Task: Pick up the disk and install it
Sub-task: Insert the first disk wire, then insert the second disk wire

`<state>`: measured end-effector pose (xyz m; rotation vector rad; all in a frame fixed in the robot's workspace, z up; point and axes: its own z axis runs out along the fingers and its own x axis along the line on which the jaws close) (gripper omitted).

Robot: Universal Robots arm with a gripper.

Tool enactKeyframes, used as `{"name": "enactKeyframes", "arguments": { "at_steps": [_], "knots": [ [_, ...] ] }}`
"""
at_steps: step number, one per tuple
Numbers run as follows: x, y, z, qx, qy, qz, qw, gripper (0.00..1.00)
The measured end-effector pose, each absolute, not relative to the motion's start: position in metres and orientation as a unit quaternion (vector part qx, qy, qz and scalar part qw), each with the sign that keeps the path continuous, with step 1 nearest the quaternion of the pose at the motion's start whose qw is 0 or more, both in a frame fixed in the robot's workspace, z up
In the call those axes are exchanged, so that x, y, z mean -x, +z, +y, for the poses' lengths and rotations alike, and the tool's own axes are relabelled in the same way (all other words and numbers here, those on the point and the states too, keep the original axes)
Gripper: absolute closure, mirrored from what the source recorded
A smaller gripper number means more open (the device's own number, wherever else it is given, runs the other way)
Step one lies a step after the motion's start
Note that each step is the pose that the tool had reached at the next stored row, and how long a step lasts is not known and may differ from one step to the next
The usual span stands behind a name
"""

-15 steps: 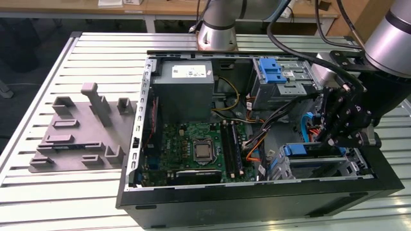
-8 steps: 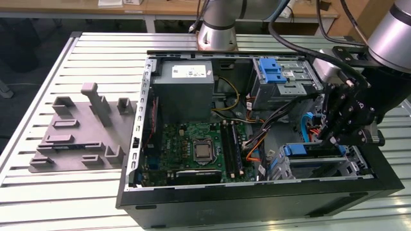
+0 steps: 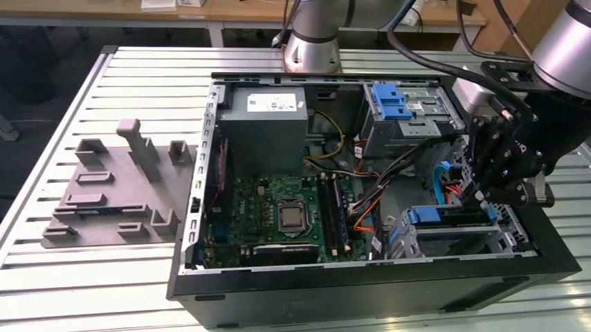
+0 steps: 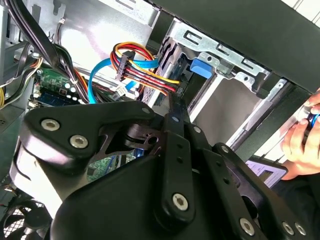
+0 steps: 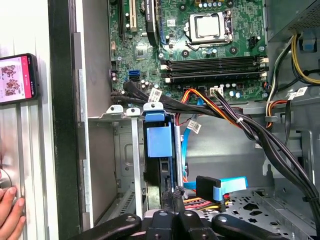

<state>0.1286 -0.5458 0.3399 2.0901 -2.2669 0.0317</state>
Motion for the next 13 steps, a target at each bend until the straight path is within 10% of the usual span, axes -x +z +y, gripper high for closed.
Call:
{"name": "enactKeyframes", "arguments": {
  "at_steps": [13],
  "knots": [
    [-0.1247,0.3404,-0.5459,-0.678,0.01,-0.735,0.029,0.89]
  ]
}}
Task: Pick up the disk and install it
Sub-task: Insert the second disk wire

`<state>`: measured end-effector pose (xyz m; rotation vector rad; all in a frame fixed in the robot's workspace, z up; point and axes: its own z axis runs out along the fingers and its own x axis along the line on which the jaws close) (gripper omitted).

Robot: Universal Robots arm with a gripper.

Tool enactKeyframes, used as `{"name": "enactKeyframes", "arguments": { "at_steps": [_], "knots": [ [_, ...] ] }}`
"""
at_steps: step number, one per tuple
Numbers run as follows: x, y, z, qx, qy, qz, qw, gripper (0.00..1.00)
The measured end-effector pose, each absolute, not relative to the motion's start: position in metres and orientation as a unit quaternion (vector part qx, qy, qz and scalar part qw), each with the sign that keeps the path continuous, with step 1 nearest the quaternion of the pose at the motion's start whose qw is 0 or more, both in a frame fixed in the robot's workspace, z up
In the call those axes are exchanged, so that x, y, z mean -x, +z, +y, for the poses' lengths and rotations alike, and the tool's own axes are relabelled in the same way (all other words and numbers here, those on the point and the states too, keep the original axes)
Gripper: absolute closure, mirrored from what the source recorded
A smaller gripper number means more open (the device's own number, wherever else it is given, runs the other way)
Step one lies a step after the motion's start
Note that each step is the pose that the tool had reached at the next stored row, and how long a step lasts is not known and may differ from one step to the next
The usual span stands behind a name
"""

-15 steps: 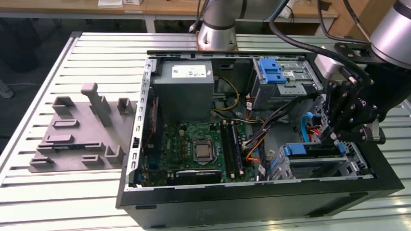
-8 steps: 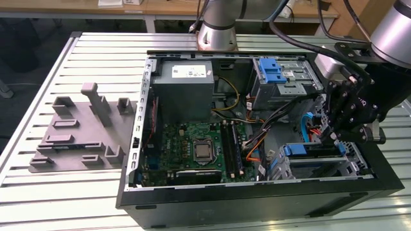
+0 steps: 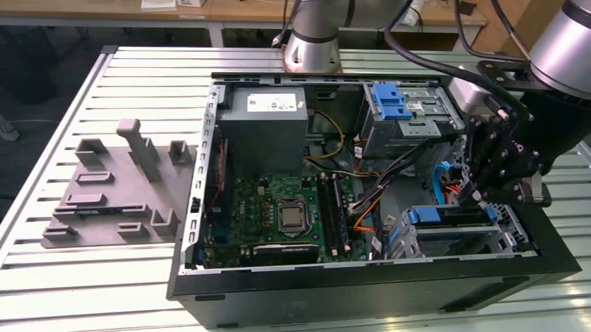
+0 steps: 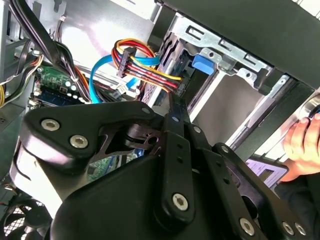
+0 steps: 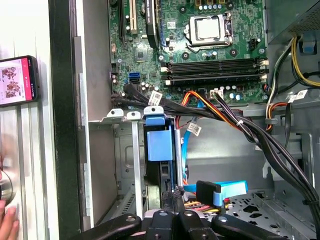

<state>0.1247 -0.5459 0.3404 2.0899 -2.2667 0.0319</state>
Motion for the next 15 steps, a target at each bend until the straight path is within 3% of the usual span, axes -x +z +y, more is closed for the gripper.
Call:
{"name": "enactKeyframes", "arguments": {
  "at_steps": [15],
  "knots": [
    [-0.123,0.355,-0.546,-0.677,0.01,-0.735,0.029,0.89]
  ]
}}
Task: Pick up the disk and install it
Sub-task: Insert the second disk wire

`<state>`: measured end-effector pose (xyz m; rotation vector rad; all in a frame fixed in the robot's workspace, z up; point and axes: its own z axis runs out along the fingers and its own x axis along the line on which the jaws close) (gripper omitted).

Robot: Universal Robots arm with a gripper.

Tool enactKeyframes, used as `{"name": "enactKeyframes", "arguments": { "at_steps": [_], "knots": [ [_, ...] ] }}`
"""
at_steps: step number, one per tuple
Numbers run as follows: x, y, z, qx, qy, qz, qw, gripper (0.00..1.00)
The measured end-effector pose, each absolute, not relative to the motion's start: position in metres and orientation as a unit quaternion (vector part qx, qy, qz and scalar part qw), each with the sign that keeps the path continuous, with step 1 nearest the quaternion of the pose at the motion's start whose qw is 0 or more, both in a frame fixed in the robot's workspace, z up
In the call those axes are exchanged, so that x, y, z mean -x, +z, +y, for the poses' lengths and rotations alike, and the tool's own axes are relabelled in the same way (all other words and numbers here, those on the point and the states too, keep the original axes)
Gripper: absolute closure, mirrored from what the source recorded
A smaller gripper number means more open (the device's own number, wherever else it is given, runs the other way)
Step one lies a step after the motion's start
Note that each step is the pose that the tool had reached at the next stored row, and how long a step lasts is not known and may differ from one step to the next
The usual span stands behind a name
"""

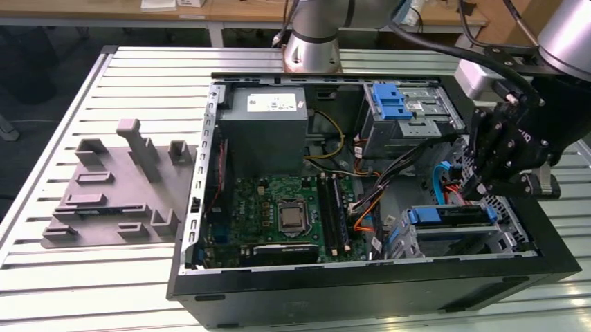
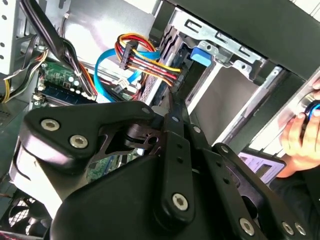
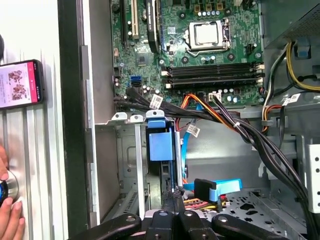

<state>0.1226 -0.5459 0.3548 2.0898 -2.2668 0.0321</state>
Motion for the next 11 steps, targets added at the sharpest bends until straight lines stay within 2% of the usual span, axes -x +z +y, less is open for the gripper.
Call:
{"name": "enactKeyframes", "arguments": {
  "at_steps": [11],
  "knots": [
    [-0.108,0.359,-0.546,-0.678,0.011,-0.735,0.028,0.89]
  ]
}}
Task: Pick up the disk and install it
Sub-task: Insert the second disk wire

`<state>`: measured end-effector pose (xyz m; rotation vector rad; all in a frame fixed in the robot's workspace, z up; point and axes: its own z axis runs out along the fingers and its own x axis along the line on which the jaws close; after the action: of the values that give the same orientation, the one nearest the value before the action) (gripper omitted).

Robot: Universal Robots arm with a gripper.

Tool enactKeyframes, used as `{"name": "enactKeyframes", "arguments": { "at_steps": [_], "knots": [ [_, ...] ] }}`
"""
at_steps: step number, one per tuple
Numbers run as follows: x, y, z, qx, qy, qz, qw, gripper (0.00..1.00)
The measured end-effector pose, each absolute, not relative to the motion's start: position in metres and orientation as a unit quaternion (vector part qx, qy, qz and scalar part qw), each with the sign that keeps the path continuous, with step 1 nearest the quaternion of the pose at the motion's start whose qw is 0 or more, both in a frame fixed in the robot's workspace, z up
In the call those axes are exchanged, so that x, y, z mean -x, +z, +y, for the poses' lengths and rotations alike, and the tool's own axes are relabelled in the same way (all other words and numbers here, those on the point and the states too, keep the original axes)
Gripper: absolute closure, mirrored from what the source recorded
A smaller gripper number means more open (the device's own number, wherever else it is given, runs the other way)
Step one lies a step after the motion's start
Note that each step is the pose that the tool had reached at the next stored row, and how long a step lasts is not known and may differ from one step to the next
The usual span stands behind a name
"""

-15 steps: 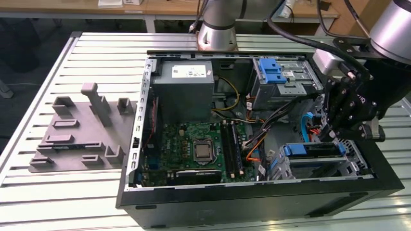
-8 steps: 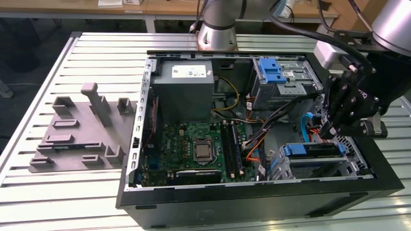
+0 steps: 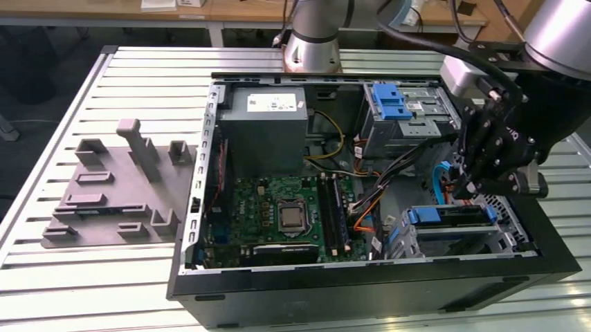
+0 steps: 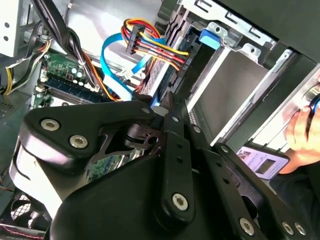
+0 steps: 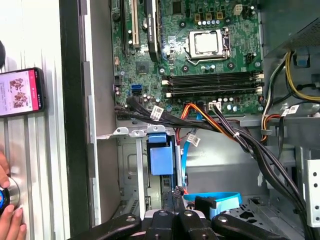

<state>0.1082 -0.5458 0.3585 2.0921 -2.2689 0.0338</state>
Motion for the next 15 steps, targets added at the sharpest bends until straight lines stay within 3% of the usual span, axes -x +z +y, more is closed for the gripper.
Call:
{"name": "enactKeyframes", "arguments": {
  "at_steps": [15],
  "knots": [
    [-0.103,0.382,-0.538,-0.678,0.009,-0.735,0.026,0.89]
  ]
}}
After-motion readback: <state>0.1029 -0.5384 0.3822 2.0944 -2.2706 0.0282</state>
